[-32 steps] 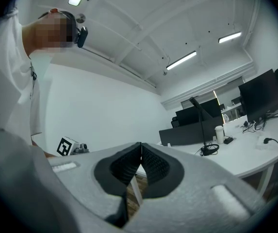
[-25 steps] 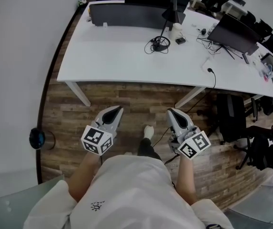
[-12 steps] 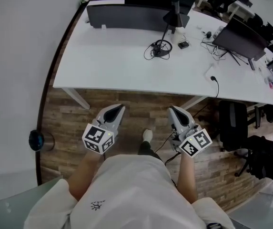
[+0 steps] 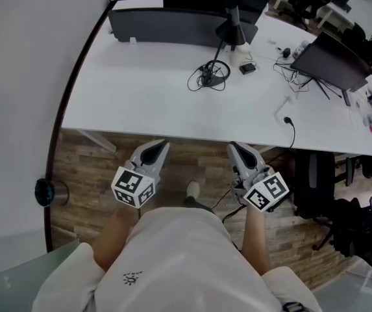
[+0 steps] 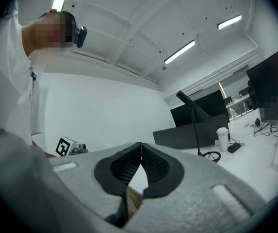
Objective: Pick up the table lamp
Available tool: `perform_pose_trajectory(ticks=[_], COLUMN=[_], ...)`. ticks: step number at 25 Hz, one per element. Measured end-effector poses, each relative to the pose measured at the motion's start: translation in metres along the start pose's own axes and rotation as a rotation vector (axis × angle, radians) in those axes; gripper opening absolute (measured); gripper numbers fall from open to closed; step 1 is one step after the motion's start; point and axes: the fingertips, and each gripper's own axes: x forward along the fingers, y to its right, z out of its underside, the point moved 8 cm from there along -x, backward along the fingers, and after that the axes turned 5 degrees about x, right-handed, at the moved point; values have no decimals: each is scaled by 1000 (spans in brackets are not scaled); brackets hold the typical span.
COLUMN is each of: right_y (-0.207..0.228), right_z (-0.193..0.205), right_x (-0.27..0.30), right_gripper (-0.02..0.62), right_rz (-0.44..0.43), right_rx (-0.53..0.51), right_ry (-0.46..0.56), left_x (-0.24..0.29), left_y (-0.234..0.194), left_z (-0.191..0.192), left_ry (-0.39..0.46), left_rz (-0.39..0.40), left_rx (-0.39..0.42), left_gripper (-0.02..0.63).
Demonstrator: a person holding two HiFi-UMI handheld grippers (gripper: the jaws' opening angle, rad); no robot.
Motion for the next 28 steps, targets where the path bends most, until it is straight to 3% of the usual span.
perform_pose_trajectory(ticks=[6, 14, 28], right_y=[49, 108, 164], right_z=[-21, -32, -41], right_x=[18, 25, 23], right_gripper=[2, 2, 2], right_rz=[-68, -95, -139], right_rx=[-3, 35, 42], right_ry=[-26, -15, 4], left_x=[56, 110, 164], left_y=[-1, 2, 9], left_z=[-14, -24, -28], left_ry=[0, -1, -21], left_rz=[-17, -33, -45], left_rx=[10, 22, 34], left_gripper=[-6, -6, -6])
